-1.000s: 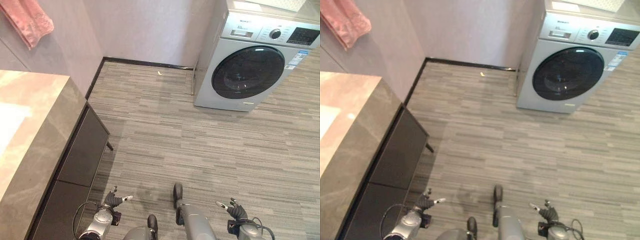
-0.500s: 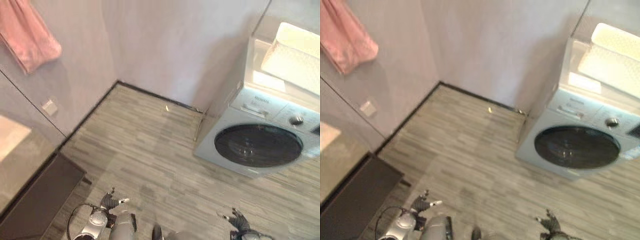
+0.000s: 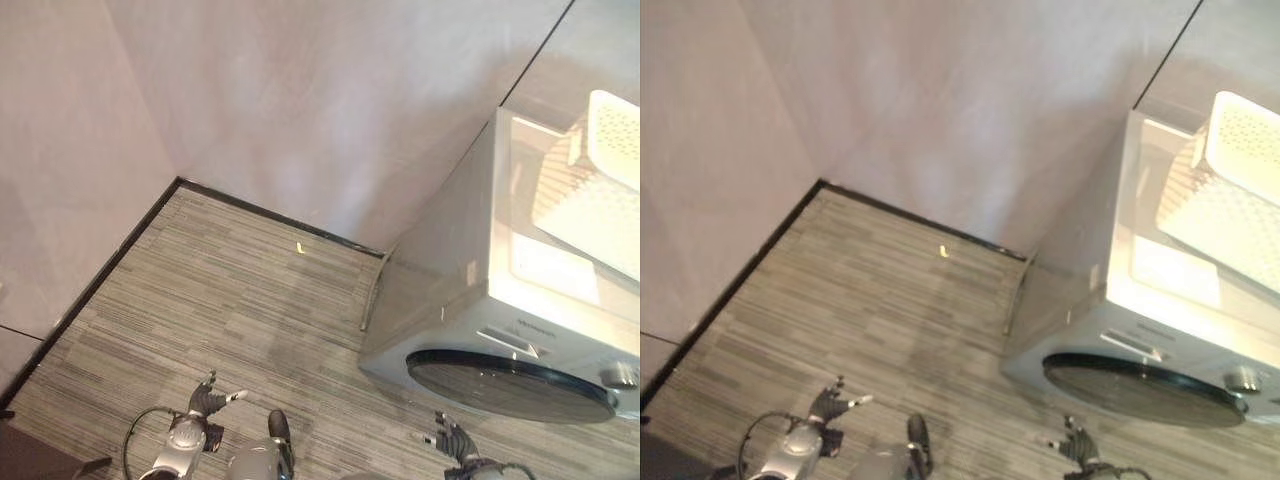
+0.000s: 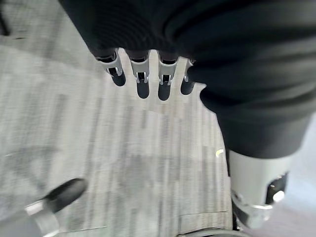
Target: Put brush and paste in cup on sink, flatten towel.
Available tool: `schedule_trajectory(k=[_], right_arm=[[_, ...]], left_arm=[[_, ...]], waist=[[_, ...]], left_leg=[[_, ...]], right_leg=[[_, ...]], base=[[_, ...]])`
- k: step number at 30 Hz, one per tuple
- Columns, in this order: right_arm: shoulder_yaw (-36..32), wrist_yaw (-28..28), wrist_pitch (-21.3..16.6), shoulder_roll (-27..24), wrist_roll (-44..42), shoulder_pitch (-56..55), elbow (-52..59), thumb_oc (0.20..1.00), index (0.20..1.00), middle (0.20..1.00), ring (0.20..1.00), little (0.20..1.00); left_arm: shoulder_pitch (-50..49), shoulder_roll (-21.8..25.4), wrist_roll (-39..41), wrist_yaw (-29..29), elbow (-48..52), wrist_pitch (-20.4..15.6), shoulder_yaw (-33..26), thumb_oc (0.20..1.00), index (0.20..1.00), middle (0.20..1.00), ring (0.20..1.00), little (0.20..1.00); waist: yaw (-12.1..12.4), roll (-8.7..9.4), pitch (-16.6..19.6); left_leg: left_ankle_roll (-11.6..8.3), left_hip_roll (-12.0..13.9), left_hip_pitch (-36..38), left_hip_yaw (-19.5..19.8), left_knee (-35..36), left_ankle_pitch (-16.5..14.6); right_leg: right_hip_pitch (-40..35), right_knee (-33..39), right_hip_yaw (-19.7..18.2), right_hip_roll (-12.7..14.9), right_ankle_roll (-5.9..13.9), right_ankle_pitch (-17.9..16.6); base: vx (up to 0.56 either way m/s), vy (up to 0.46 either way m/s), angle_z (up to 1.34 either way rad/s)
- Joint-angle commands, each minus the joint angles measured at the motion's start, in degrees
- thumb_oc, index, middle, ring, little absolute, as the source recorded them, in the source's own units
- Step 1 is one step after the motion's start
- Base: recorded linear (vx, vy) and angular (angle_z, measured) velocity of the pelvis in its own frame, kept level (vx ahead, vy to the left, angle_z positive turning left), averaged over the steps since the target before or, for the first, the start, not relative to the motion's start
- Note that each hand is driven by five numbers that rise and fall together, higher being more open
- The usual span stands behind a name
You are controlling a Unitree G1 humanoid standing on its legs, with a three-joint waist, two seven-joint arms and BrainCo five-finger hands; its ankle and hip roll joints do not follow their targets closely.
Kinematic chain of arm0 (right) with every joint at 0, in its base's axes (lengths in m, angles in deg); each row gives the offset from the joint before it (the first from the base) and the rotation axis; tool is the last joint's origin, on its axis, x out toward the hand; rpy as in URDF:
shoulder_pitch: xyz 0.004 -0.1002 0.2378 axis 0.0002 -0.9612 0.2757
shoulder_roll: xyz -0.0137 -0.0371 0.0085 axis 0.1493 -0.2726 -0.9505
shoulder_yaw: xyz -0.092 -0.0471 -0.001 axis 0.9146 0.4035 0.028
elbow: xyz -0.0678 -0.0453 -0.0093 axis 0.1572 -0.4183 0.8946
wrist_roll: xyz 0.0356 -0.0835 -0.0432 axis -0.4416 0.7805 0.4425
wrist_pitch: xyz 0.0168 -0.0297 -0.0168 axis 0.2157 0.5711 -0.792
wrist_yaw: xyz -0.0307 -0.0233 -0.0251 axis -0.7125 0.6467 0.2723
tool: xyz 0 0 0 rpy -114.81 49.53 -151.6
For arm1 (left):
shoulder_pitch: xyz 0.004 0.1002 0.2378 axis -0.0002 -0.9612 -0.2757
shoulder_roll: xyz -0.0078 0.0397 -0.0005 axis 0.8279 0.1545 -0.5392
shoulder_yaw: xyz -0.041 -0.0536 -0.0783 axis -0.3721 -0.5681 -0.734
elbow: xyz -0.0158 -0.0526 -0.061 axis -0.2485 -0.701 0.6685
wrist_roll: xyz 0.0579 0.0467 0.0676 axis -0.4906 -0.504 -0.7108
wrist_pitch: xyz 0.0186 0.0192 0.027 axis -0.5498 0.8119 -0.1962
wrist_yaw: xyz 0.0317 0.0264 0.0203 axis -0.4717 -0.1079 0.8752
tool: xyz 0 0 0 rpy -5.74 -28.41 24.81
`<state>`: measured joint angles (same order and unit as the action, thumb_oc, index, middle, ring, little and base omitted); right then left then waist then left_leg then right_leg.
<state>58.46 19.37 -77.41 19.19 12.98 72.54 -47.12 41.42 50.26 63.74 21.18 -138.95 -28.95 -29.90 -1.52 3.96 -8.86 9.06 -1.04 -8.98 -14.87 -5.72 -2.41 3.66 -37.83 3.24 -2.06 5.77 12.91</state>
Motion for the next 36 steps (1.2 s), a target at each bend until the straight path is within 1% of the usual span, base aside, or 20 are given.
schedule_trajectory(k=[1,2,4,5,6,7,10,13,17,21,25,26,27,28,29,30,32,34,35,36], right_arm=[[-0.77,-0.21,-1.43,-1.1,-0.07,3.53,-0.79,1.0,1.0,1.0,1.0,1.0],[0.95,-0.58,-2.59,-1.35,-1.19,2.49,3.64,1.0,1.0,1.0,1.0,1.0],[1.02,-0.81,-2.53,-1.65,-0.78,2.06,4.02,1.0,1.0,1.0,1.0,1.0],[1.59,-0.63,-2.37,-1.29,-0.06,1.85,3.53,1.0,1.0,1.0,1.0,1.0],[1.6,-0.63,-2.38,-1.27,-0.06,1.86,3.52,1.0,1.0,1.0,1.0,1.0],[2.51,-0.55,-2.37,-1.24,0.59,2.86,2.7,1.0,1.0,1.0,1.0,1.0],[3.75,-0.26,-2.64,-1.81,1.41,4.8,1.88,1.0,1.0,1.0,1.0,1.0],[4.0,-0.43,-2.74,-2.02,1.39,4.7,3.63,1.0,1.0,1.0,1.0,1.0],[4.65,0.04,-2.9,-1.83,2.4,4.67,2.43,1.0,1.0,1.0,1.0,1.0],[4.66,0.05,-2.91,-1.82,2.4,4.68,2.41,1.0,1.0,1.0,1.0,1.0],[5.77,1.78,-3.21,-0.74,3.08,5.95,-0.45,1.0,1.0,1.0,1.0,1.0],[5.37,2.74,-3.2,-0.76,3.24,6.7,-1.53,1.0,1.0,1.0,1.0,1.0],[4.92,3.51,-3.12,-0.9,3.42,7.36,-2.03,1.0,1.0,1.0,1.0,1.0],[4.56,3.91,-3.02,-1.0,3.44,7.81,-2.25,1.0,1.0,1.0,1.0,1.0],[4.23,4.15,-2.8,-1.04,3.48,7.87,-1.86,1.0,1.0,1.0,1.0,1.0],[4.23,4.37,-2.41,-0.86,3.42,7.83,-1.65,1.0,1.0,1.0,1.0,1.0],[4.13,5.27,-2.13,-0.71,3.76,8.4,-1.66,1.0,1.0,1.0,1.0,1.0],[3.67,5.53,-2.07,-0.31,3.22,8.61,-1.62,1.0,1.0,1.0,1.0,1.0],[3.42,5.54,-2.02,-0.23,2.82,9.15,-1.85,1.0,1.0,1.0,1.0,1.0],[3.42,5.54,-2.03,-0.22,2.82,9.14,-1.86,1.0,1.0,1.0,1.0,1.0]], left_arm=[[-0.56,1.68,0.35,0.38,1.68,-1.39,0.24,1.0,1.0,1.0,1.0,1.0],[2.73,1.82,-1.06,1.38,-3.76,-1.43,0.88,1.0,1.0,1.0,1.0,1.0],[3.0,1.51,-1.5,1.38,-4.31,-1.58,1.22,1.0,1.0,1.0,1.0,1.0],[2.74,1.16,-1.39,1.49,-3.66,-1.71,1.73,1.0,1.0,1.0,1.0,1.0],[2.73,1.17,-1.39,1.49,-3.65,-1.71,1.73,1.0,1.0,1.0,1.0,1.0],[2.64,1.12,-1.24,1.76,-3.91,-2.09,1.52,1.0,1.0,1.0,1.0,1.0],[2.25,1.48,-0.01,2.16,-4.4,-2.3,0.43,1.0,1.0,1.0,1.0,1.0],[1.91,1.71,0.01,2.69,-5.78,-2.31,-0.39,1.0,1.0,1.0,1.0,1.0],[1.67,0.99,0.0,3.1,-7.26,-2.59,-0.79,1.0,1.0,1.0,1.0,1.0],[1.67,0.99,0.0,3.1,-7.26,-2.59,-0.8,1.0,1.0,1.0,1.0,1.0],[-0.11,-0.4,2.91,4.01,-2.16,-4.17,-0.08,1.0,1.0,1.0,1.0,1.0],[-0.47,-0.73,2.74,4.2,-0.16,-4.55,0.46,1.0,1.0,1.0,1.0,1.0],[-0.63,-0.73,2.55,4.44,1.56,-4.7,0.67,1.0,1.0,1.0,1.0,1.0],[-0.82,-0.89,2.77,4.42,2.65,-4.64,0.61,1.0,1.0,1.0,1.0,1.0],[-1.14,-0.88,2.85,4.13,3.54,-4.54,0.79,1.0,1.0,1.0,1.0,1.0],[-1.32,-0.99,2.81,4.05,4.13,-4.62,0.79,1.0,1.0,1.0,1.0,1.0],[-2.0,-0.96,1.92,4.57,5.03,-4.81,1.39,1.0,1.0,1.0,1.0,1.0],[-3.33,-0.79,1.31,4.61,6.21,-4.72,1.21,1.0,1.0,1.0,1.0,1.0],[-4.14,-0.43,1.09,4.55,7.38,-4.87,1.21,1.0,1.0,1.0,1.0,1.0],[-4.17,-0.42,1.09,4.55,7.42,-4.85,1.21,1.0,1.0,1.0,1.0,1.0]], waist=[[2.32,1.4,1.01],[-2.93,-0.64,-2.37],[-3.47,-0.17,-2.78],[-3.1,0.73,-3.34],[-3.19,0.73,-3.39],[-2.22,1.48,-3.31],[-0.83,1.87,-2.99],[-0.41,2.37,-2.5],[0.1,2.37,-2.06],[0.06,2.37,-2.06],[1.28,0.97,-2.31],[1.03,0.47,-2.59],[0.32,-0.03,-2.74],[-0.59,-0.59,-2.86],[-1.91,-1.29,-2.32],[-2.01,-1.85,-2.17],[-1.37,-2.7,-1.32],[-0.92,-2.84,-0.54],[-0.28,-2.95,-0.29],[-0.3,-2.94,-0.27]], left_leg=[[-7.43,2.56,-9.11,-2.52,-2.4,6.42],[-8.26,-0.3,0.36,5.63,2.54,3.84],[-8.27,-0.79,0.87,6.83,1.58,3.28],[-8.22,-1.12,0.8,7.77,0.31,2.83],[-8.21,-1.14,0.81,7.86,0.25,2.8],[-8.35,-1.53,-0.02,7.58,-0.34,2.25],[-9.13,-1.12,-1.42,7.94,0.25,3.04],[-9.35,-0.82,-1.69,8.47,0.97,3.45],[-9.82,-0.6,-1.42,9.22,3.7,5.04],[-9.82,-0.61,-1.4,9.26,3.75,5.08],[-11.46,-0.53,-2.0,11.09,5.79,7.3],[-11.5,-0.25,-2.93,8.98,4.79,7.16],[-11.49,0.92,-3.51,3.81,3.28,6.72],[-11.53,2.94,-3.2,-2.93,2.3,6.24],[-12.12,4.87,-1.02,-8.56,2.85,4.2],[-12.25,5.13,-0.34,-9.57,2.85,3.69],[-11.97,4.05,-0.68,-7.0,2.81,3.44],[-11.49,3.3,-0.59,-5.46,2.66,3.09],[-10.51,3.06,-0.82,-5.36,2.62,3.74],[-10.5,3.04,-0.83,-5.35,2.64,3.75]], right_leg=[[-3.78,15.5,-4.46,5.54,3.65,-17.94],[10.44,28.55,-8.35,0.4,1.42,-11.61],[9.87,28.63,-9.13,0.85,1.92,-12.36],[9.16,28.09,-8.1,1.51,1.98,-13.39],[9.06,28.13,-8.0,1.54,1.98,-13.38],[7.55,30.72,-6.63,2.15,1.56,-14.27],[6.49,33.6,-5.19,2.28,1.01,-14.56],[5.78,34.32,-4.64,2.08,0.55,-14.14],[4.96,36.2,-3.59,2.09,0.22,-14.41],[4.94,36.22,-3.56,2.1,0.22,-14.42],[4.2,38.49,0.53,2.6,-0.13,-14.84],[4.29,38.51,3.08,3.66,0.05,-14.73],[4.6,37.87,4.96,4.68,0.11,-14.56],[4.8,37.01,7.09,5.58,0.25,-14.19],[4.3,36.4,9.2,6.24,0.92,-12.67],[3.75,36.39,10.95,6.48,0.92,-12.04],[2.12,35.83,12.89,7.28,1.08,-11.17],[1.01,34.56,13.49,8.34,1.21,-10.41],[0.89,33.81,14.16,8.94,0.78,-10.9],[0.91,33.8,14.18,8.96,0.78,-10.88]], base=[[0.64,0.115,0.42],[0.64,0.115,0.38],[0.43,0.021,0.13],[0.13,-0.057,1.29],[0.07,-0.1,2.11],[0.03,-0.096,1.97],[0.0,-0.126,0.62],[0.01,-0.065,-0.18],[-0.01,-0.048,0.1],[0.0,-0.014,0.16],[-0.06,-0.08,0.33],[-0.11,-0.001,0.75],[-0.11,0.035,0.76],[-0.01,0.073,0.74],[0.02,0.045,1.65],[0.07,0.036,1.92],[0.08,0.044,1.44],[0.11,0.126,1.31],[0.05,0.117,1.26],[0.16,0.21,0.5]])
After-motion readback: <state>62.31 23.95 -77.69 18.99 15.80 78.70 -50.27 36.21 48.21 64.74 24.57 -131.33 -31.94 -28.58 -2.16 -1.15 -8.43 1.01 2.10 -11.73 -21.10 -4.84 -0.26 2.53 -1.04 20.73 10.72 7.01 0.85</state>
